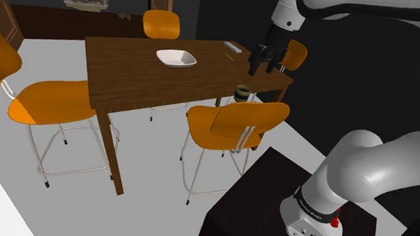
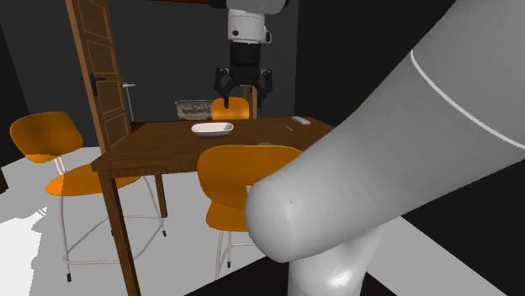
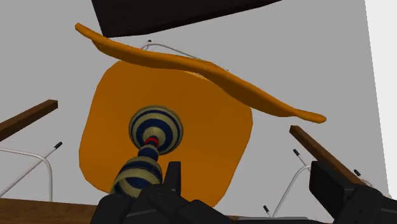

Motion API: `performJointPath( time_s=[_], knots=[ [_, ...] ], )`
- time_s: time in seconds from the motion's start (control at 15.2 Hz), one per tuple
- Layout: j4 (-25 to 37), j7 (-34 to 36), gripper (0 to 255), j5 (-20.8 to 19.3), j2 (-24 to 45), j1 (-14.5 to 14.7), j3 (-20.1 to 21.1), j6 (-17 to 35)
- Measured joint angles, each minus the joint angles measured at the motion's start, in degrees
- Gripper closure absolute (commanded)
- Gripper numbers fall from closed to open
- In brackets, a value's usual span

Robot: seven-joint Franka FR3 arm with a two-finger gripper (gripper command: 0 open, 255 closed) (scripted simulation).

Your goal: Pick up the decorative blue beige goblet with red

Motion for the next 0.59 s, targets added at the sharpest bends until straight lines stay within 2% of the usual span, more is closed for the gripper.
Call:
performJointPath(
  time_s=[0.59],
  knots=[
    [-0.9, -3.7, 0, 0.6, 12.7, -2.1, -7.2, 16.7]
  ],
)
